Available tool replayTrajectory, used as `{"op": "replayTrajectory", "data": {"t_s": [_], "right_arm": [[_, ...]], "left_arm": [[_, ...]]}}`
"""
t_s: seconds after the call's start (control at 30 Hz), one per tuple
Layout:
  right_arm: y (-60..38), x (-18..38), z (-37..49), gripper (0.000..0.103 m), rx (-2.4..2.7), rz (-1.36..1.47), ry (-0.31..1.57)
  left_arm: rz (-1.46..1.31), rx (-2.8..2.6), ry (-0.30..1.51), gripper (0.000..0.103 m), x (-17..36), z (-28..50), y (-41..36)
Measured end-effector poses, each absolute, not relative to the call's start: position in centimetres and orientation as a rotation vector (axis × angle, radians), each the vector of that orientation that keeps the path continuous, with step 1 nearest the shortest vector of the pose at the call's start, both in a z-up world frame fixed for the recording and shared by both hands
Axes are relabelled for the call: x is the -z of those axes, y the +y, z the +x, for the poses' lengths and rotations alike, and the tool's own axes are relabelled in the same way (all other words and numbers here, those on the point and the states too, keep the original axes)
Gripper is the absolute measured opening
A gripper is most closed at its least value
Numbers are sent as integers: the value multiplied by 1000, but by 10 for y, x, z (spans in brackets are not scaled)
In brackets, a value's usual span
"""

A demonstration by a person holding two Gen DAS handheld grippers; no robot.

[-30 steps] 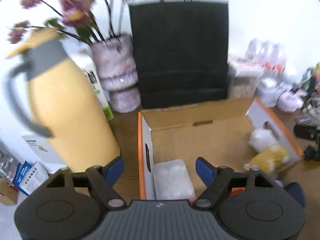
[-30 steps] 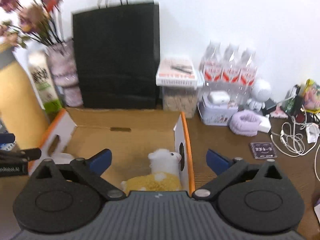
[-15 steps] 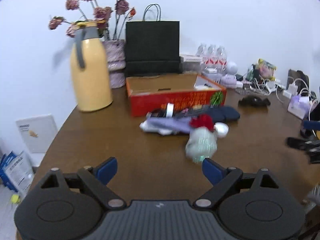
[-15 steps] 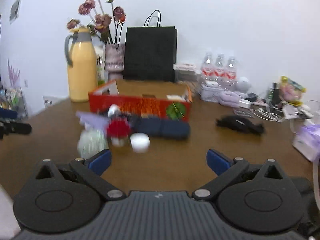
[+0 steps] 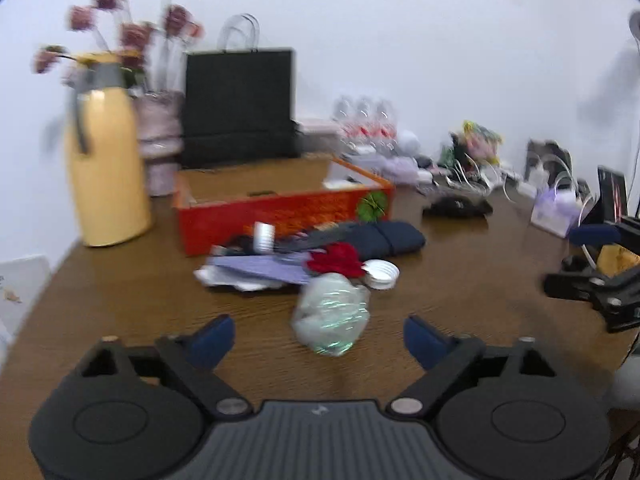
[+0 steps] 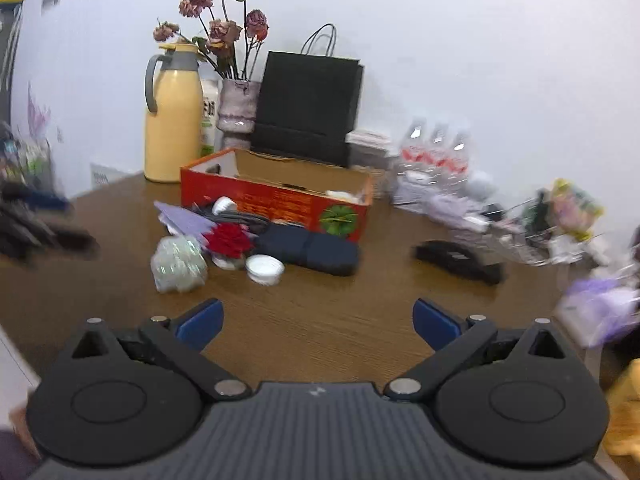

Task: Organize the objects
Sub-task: 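Grasp the glittery green bag with the left tool while the right tool grasps the red flower ornament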

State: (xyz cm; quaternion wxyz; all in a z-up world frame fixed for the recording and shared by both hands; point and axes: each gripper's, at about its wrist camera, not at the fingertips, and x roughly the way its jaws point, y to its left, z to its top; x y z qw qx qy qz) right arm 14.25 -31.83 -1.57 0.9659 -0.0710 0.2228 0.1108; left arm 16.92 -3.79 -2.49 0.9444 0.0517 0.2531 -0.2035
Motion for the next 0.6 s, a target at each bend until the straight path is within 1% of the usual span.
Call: {"op": "replayTrajectory", "data": {"t_s": [0.07,0.1,0.13,0.23,0.27,0.3,0.37,0.4,0.47,0.5,0.53,0.57,0.6], "right_arm": [[-308,26,170,86,-251,-113,470],[-302,29,183,83,-265,-103,479],[-296,31,196,78,-281,-91,490],[-283,37,228,78,-363,-48,501],[-278,39,239,78,-386,-32,509],[-272,41,250,78,-408,-17,520],[-260,48,269,73,-430,0,540],[-254,51,278,71,-434,8,552],[-245,58,294,56,-458,35,573],[-243,61,300,51,-466,54,587],[-242,64,305,42,-467,75,606],[-242,65,306,40,-466,93,611],[-243,64,305,36,-466,118,606]], "left_arm": [[141,441,529,88,36,187,-54],[155,430,551,83,41,198,-60],[159,423,560,82,44,206,-63],[142,439,557,82,53,227,-67],[144,436,561,80,56,233,-65],[150,429,571,66,59,238,-65],[136,430,613,43,63,247,-61],[117,433,621,44,64,249,-58],[100,412,624,44,62,249,-51],[104,391,630,43,60,248,-50],[107,370,634,43,59,247,-48],[104,352,634,42,57,244,-44],[96,347,630,42,55,241,-41]]}}
